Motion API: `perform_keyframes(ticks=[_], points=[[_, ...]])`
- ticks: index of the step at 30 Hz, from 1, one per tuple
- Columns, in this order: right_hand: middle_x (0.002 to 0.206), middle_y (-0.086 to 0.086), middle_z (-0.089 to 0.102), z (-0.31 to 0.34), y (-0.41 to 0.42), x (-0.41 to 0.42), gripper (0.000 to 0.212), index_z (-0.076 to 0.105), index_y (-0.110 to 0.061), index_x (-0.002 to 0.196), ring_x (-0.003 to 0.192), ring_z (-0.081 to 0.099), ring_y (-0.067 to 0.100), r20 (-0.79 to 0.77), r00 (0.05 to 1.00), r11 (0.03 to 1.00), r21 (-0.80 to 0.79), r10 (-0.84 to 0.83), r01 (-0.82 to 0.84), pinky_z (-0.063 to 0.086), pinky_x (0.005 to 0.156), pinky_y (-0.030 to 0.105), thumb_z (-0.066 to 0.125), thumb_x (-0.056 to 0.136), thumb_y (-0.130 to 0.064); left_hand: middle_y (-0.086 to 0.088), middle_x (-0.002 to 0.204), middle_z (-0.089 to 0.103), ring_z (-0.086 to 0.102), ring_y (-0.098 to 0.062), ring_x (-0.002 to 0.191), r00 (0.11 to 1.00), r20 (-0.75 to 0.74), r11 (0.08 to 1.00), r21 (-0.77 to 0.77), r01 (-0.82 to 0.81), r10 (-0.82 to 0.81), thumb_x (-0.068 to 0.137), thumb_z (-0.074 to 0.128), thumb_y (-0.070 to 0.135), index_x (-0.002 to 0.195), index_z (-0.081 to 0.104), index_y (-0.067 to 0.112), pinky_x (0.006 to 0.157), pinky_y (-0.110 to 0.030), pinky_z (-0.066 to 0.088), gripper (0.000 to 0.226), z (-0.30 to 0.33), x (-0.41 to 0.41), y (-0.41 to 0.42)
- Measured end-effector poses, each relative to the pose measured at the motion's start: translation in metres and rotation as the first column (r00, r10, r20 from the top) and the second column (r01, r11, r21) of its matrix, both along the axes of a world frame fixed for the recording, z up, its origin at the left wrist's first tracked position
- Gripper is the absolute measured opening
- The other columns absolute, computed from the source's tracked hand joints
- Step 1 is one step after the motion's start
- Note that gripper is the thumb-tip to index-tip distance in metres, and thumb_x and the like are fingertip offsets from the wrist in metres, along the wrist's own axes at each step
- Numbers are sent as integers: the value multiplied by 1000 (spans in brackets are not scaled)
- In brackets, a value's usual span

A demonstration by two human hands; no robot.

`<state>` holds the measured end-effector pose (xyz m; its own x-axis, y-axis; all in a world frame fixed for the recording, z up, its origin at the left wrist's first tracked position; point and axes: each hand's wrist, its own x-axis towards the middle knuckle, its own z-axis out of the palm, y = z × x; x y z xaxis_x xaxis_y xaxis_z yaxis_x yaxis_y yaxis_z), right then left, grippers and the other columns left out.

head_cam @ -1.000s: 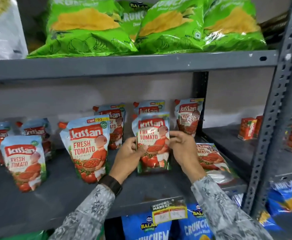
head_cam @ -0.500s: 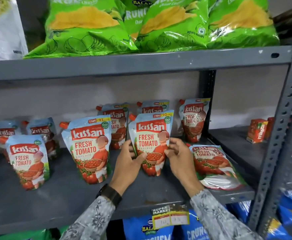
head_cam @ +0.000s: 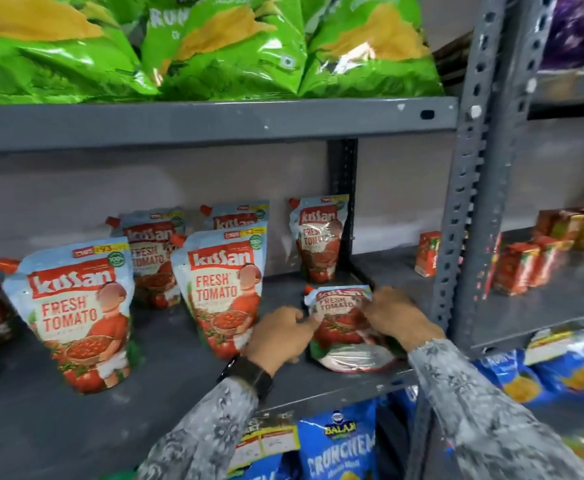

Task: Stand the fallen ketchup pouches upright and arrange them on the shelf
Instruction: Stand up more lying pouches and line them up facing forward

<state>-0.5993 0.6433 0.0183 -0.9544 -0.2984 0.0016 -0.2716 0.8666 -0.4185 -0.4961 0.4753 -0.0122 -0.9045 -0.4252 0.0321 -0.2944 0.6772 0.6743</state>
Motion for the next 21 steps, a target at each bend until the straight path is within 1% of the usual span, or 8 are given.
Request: perform_keyframes(ticks=[2, 5, 8, 12, 14, 17, 19, 21], points=[[136, 19, 68, -5, -3, -4, 39, 66, 0, 131, 122, 66, 33, 70, 998, 999, -44, 9, -6, 50, 94, 31, 48, 105, -24, -13, 86, 78, 76, -25, 67, 994, 109, 979, 201, -42, 20, 91, 60, 61, 94, 73, 9, 63, -34, 65, 54, 1, -19, 4], [113, 16, 77, -18, -2, -15, 24, 73, -3, 110, 96, 74, 30, 172, 984, 949, -300, -43, 94, 56, 81, 32, 59, 98, -19, -10, 99, 81, 79, -23, 81, 991, 114, 894, 431, -118, 76, 84, 79, 45, 110, 74, 8, 54, -29, 61, 46, 1, -34, 10], [103, 10, 80, -29, -1, -23, 13, 72, -10, 95, 83, 72, 25, 124, 991, 893, -437, -59, 108, 57, 78, 32, 63, 93, -20, -3, 73, 80, 74, -13, 55, 995, 63, 822, 560, -104, 83, 85, 83, 27, 104, 75, 8, 42, -25, 54, 28, -3, -35, 14], [93, -7, 82, -28, -4, -25, 14, 79, -25, 100, 81, 79, 16, 72, 997, 732, -680, 9, 43, 66, 81, 39, 67, 95, -20, -4, 87, 82, 73, -10, 66, 971, -218, 861, 508, 29, 96, 88, 80, 22, 92, 74, 18, 59, -24, 55, 8, -8, -30, 17], [96, -13, 81, -21, -6, -23, 20, 76, -32, 112, 81, 78, 7, 5, 999, 629, -777, 35, -18, 67, 77, 38, 66, 97, -22, 6, 84, 76, 71, -11, 75, 939, -335, 935, 353, 45, 82, 89, 78, 33, 103, 71, 23, 75, -30, 55, 19, -3, -27, 16], [112, -16, 75, -9, -10, -19, 41, 64, -45, 131, 84, 77, -2, -98, 993, 432, -894, 65, -116, 65, 64, 24, 66, 98, -20, 12, 96, 72, 72, -11, 86, 881, -468, 993, 117, -13, 66, 90, 71, 47, 125, 60, 27, 81, -39, 60, 42, 8, -25, 14], [121, -13, 71, -6, -15, -17, 49, 62, -47, 134, 95, 75, -3, -132, 987, 290, -945, 91, -153, 64, 66, 22, 67, 98, -14, 17, 105, 71, 72, -7, 94, 818, -569, 995, 83, -52, 90, 90, 72, 44, 132, 53, 31, 83, -35, 61, 48, 11, -23, 15], [127, -12, 67, -13, -18, -12, 56, 57, -46, 140, 102, 73, 1, -158, 981, 246, -952, 109, -181, 64, 70, 24, 67, 98, -10, 24, 108, 66, 68, 0, 99, 772, -625, 993, 68, -96, 118, 89, 75, 38, 131, 50, 37, 84, -29, 59, 49, 7, -21, 17]])
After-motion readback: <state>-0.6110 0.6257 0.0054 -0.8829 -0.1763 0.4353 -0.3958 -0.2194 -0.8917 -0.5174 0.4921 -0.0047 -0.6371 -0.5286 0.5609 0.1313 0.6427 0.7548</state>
